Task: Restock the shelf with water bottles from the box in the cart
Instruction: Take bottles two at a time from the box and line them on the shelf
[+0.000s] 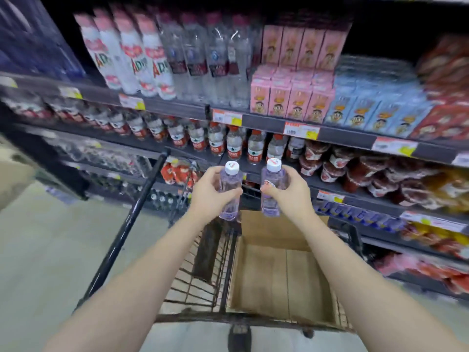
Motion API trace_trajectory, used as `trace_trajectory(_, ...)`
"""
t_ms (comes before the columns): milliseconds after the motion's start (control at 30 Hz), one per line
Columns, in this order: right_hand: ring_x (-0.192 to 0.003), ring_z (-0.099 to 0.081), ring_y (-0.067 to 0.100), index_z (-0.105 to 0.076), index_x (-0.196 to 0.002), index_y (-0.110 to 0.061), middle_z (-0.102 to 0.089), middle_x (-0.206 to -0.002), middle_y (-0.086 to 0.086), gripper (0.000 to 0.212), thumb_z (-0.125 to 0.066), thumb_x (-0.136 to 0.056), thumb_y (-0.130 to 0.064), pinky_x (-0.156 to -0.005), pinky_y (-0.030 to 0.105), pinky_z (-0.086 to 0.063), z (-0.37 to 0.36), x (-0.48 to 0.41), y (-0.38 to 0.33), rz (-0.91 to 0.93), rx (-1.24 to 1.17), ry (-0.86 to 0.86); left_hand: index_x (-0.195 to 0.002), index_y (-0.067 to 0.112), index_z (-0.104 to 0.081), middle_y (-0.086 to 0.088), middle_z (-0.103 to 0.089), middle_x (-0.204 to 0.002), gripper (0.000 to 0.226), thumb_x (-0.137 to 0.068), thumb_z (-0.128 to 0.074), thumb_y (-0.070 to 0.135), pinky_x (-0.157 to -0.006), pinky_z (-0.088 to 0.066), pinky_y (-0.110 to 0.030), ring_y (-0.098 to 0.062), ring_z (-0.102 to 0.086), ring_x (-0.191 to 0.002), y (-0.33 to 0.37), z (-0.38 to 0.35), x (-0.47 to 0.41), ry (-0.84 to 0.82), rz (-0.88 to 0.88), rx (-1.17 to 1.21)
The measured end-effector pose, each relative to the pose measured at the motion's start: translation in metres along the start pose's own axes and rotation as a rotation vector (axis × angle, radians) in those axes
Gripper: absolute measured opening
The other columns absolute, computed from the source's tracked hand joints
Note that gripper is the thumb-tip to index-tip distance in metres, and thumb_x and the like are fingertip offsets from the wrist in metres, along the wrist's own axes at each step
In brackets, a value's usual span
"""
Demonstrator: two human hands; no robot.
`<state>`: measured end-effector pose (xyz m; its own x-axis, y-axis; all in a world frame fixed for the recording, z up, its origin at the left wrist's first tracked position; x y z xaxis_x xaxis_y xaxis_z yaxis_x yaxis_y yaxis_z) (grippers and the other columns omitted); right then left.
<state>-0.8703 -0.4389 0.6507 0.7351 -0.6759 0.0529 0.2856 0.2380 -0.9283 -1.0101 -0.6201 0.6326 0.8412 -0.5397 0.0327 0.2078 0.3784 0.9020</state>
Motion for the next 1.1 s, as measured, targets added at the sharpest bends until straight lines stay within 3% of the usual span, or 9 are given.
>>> trace_trajectory(133,-0.134,-0.051,0.017,-0.047,-0.15,-0.021,-0.054,-0.147,-0.006,0.072,-0.082,-0.088,-0.028,-0.097,0.028,-0.04,-0.004,0.024,-0.075,0.109,-0.019,-0.061,-0.122,0.038,-0.06,0.01,-0.071,-0.122,0.069,-0.06,-0.087,0.055,-0.1,-0.054,-0.047,-0.015,-0.066,-0.114,0.046,0.051,0.025,0.066,-0.042,-0.001)
trace_trajectory(367,-0.116,-0.061,0.017,-0.062,-0.136,-0.023,-0.065,-0.127,-0.008,0.065,-0.088,-0.078,-0.033,-0.097,0.04,-0.05,-0.019,0.07,-0.175,0.258,-0.038,-0.127,-0.11,0.046,-0.059,0.006,-0.077,-0.107,0.05,-0.076,-0.092,0.029,-0.09,-0.057,-0.034,-0.009,-0.072,-0.101,0.106,0.152,0.092,0.188,-0.098,0.078)
trace_trajectory(533,-0.115,-0.062,0.02,-0.061,-0.137,-0.022,-0.066,-0.127,-0.003,0.071,-0.088,-0.075,-0.043,-0.093,0.04,-0.05,-0.048,0.102,-0.25,0.339,-0.035,-0.192,-0.113,0.044,-0.059,0.008,-0.077,-0.106,0.049,-0.077,-0.091,0.033,-0.093,-0.057,-0.038,-0.01,-0.072,-0.101,0.137,0.236,0.136,0.313,-0.132,0.053)
trace_trajectory(633,-0.119,-0.062,0.02,-0.059,-0.14,-0.024,-0.066,-0.131,-0.006,0.082,-0.086,-0.069,-0.053,-0.102,0.046,-0.051,-0.069,0.12,-0.299,0.427,-0.063,-0.224,-0.102,0.05,-0.053,0.007,-0.078,-0.104,0.048,-0.077,-0.091,0.033,-0.092,-0.057,-0.037,-0.012,-0.072,-0.101,0.152,0.29,0.157,0.407,-0.163,0.052)
trace_trajectory(767,-0.129,-0.055,0.02,-0.05,-0.151,-0.018,-0.058,-0.143,-0.002,0.088,-0.085,-0.077,-0.05,-0.107,0.041,-0.046,-0.111,0.133,-0.358,0.506,-0.087,-0.263,-0.107,0.043,-0.053,0.003,-0.077,-0.104,0.05,-0.077,-0.091,0.033,-0.081,-0.054,-0.027,-0.014,-0.073,-0.099,0.158,0.366,0.173,0.506,-0.177,0.06)
trace_trajectory(867,-0.129,-0.057,0.018,-0.049,-0.152,-0.016,-0.059,-0.141,-0.002,0.092,-0.085,-0.076,-0.053,-0.107,0.041,-0.047,-0.156,0.141,-0.4,0.561,-0.106,-0.3,-0.113,0.041,-0.055,0.001,-0.075,-0.106,0.053,-0.074,-0.092,0.041,-0.083,-0.059,-0.033,-0.014,-0.073,-0.097,0.152,0.428,0.175,0.573,-0.181,0.046)
trace_trajectory(967,-0.114,-0.062,0.014,-0.055,-0.143,-0.014,-0.065,-0.124,-0.008,0.074,-0.085,-0.082,-0.043,-0.098,0.031,-0.052,-0.211,0.143,-0.434,0.551,-0.123,-0.339,-0.123,0.03,-0.061,0.0,-0.076,-0.105,0.067,-0.066,-0.092,0.051,-0.085,-0.062,-0.04,-0.017,-0.075,-0.095,0.139,0.493,0.166,0.603,-0.19,0.033)
trace_trajectory(1033,-0.091,-0.065,0.001,-0.061,-0.118,-0.029,-0.063,-0.099,-0.021,0.04,-0.083,-0.086,-0.033,-0.075,0.011,-0.052,-0.248,0.147,-0.458,0.565,-0.097,-0.351,-0.124,0.03,-0.062,-0.003,-0.075,-0.106,0.075,-0.061,-0.092,0.057,-0.088,-0.061,-0.044,-0.018,-0.074,-0.095,0.13,0.535,0.156,0.61,-0.21,0.029)
trace_trajectory(1100,-0.085,-0.061,-0.01,-0.062,-0.106,-0.037,-0.065,-0.096,-0.023,0.03,-0.084,-0.086,-0.032,-0.063,0.005,-0.046,-0.286,0.146,-0.482,0.601,-0.083,-0.348,-0.125,0.029,-0.062,-0.002,-0.075,-0.106,0.074,-0.063,-0.093,0.054,-0.089,-0.06,-0.041,-0.015,-0.074,-0.098,0.122,0.576,0.144,0.587,-0.233,0.012)
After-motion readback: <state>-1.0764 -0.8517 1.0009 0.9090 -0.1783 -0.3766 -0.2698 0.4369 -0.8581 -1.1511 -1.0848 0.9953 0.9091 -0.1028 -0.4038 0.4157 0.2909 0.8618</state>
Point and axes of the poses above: each hand's wrist, its own x-axis away from the middle knuckle, its own z-axis out of the back of the hand, y = z × x, the point moved 8 cm from there along -x, towards the middle knuckle
